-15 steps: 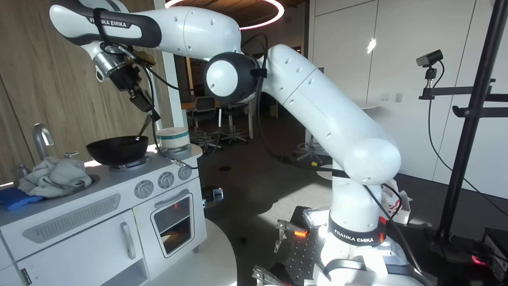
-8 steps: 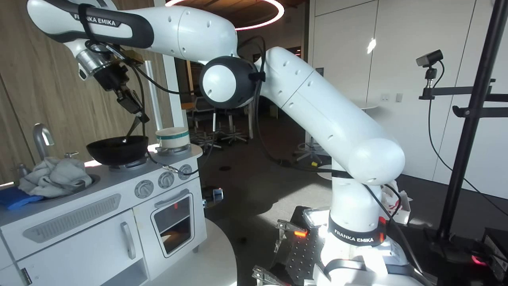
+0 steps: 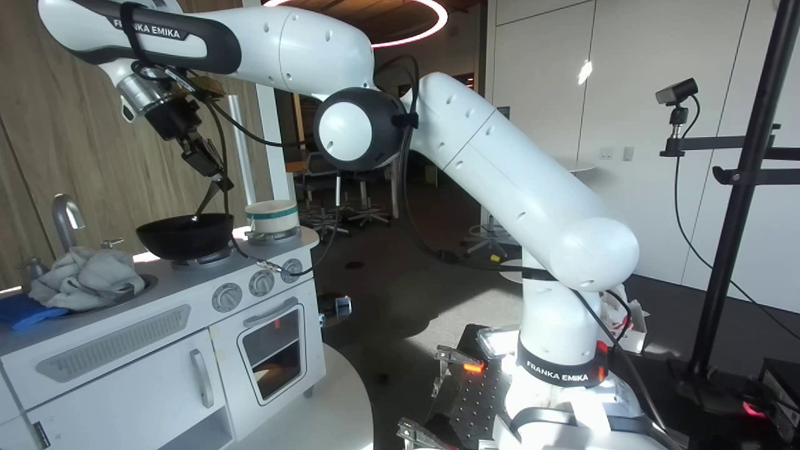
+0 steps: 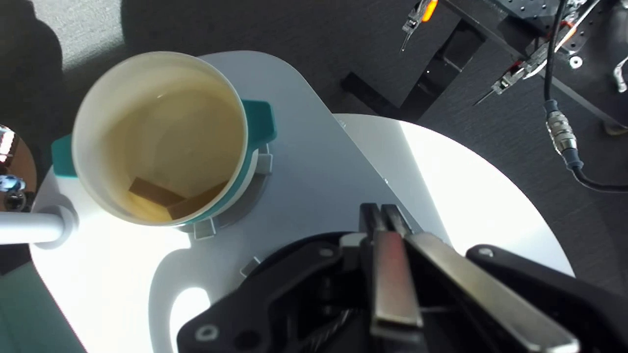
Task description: Pick the silver serving spoon from the sink and mix the contents of the black bowl
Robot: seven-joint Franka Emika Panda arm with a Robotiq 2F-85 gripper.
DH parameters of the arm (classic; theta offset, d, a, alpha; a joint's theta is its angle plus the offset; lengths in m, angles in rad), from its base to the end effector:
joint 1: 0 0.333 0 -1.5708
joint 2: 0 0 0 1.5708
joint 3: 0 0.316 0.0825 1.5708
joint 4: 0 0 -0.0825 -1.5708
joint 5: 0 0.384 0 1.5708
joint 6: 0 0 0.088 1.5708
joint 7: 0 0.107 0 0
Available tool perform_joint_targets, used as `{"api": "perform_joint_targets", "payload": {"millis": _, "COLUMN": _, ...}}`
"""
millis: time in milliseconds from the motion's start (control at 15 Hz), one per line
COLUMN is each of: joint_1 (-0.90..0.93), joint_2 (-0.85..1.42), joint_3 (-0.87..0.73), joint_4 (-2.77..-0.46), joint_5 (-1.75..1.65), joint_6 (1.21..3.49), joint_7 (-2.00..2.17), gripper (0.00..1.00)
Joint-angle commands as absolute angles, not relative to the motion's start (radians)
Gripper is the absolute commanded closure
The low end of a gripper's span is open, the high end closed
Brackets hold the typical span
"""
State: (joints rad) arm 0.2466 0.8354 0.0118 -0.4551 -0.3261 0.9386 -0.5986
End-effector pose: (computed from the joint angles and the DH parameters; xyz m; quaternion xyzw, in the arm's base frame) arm 0.6693 0.1264 0.5452 0.9143 0.3378 -0.1947 0.1098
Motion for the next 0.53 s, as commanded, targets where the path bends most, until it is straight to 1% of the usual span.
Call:
{"api": "perform_joint_targets", "payload": {"millis": 0, "joint_1": 0.236, "joint_2": 0.806, "joint_3": -0.004, "joint_4": -0.461, "joint_5": -0.311, "joint_6": 0.962, "joint_7": -0.563, "gripper": 0.99}}
{"api": "perform_joint_targets", "payload": {"millis": 267, "joint_1": 0.216, "joint_2": 0.801, "joint_3": 0.0, "joint_4": -0.466, "joint_5": -0.291, "joint_6": 0.959, "joint_7": -0.526, "gripper": 0.99}}
{"api": "perform_joint_targets", "payload": {"millis": 467, "joint_1": 0.236, "joint_2": 0.789, "joint_3": -0.009, "joint_4": -0.464, "joint_5": -0.31, "joint_6": 0.956, "joint_7": -0.511, "gripper": 0.99}}
